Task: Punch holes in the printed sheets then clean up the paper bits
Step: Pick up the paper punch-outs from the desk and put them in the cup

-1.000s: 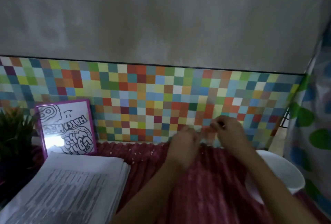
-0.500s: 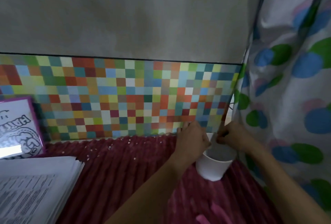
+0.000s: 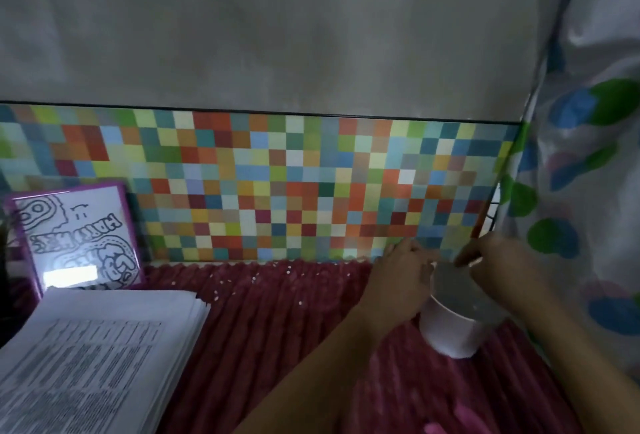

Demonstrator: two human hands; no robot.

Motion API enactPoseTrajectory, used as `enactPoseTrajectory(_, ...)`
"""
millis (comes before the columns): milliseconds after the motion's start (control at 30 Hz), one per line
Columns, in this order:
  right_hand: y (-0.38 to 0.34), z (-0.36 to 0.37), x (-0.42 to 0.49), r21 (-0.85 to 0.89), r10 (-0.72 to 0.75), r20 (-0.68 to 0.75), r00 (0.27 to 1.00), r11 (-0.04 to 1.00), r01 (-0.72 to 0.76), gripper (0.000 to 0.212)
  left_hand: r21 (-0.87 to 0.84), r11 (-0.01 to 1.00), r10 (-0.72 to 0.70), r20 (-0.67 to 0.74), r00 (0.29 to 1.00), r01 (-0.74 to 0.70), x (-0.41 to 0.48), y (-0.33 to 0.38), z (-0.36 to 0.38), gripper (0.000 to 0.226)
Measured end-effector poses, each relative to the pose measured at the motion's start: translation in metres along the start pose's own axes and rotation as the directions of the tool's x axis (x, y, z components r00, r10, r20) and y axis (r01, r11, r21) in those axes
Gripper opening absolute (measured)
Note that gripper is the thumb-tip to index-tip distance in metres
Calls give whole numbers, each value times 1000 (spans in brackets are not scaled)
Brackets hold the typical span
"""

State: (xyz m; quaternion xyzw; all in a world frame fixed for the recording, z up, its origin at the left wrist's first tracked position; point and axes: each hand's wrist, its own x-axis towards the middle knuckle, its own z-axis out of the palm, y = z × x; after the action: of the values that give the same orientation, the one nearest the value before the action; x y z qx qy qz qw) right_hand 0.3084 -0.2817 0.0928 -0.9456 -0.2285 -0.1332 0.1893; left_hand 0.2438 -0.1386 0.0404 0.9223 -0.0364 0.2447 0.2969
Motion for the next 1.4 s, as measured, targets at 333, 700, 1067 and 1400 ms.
enactPoseTrajectory(333, -98, 82, 7, 381, -166, 71, 984, 916, 127, 26, 321, 831, -472, -27, 881, 455, -73, -123, -68, 8)
enactPoseTrajectory(700, -92, 168, 29, 438, -8, 123, 992, 898, -47, 10, 156, 922, -334, -139, 932, 354, -90, -149, -56, 19)
enactPoseTrajectory(1067, -87, 184, 38, 438, 95, 83, 992, 891, -122, 18, -19, 923, -374, -289, 881, 385, -56, -143, -58, 20)
enactPoseTrajectory(1400, -93, 182, 56, 622, 98, 72, 993, 773, -121, 28, 35, 815, -558, -219, 801, 578, -30, -145, -25, 22)
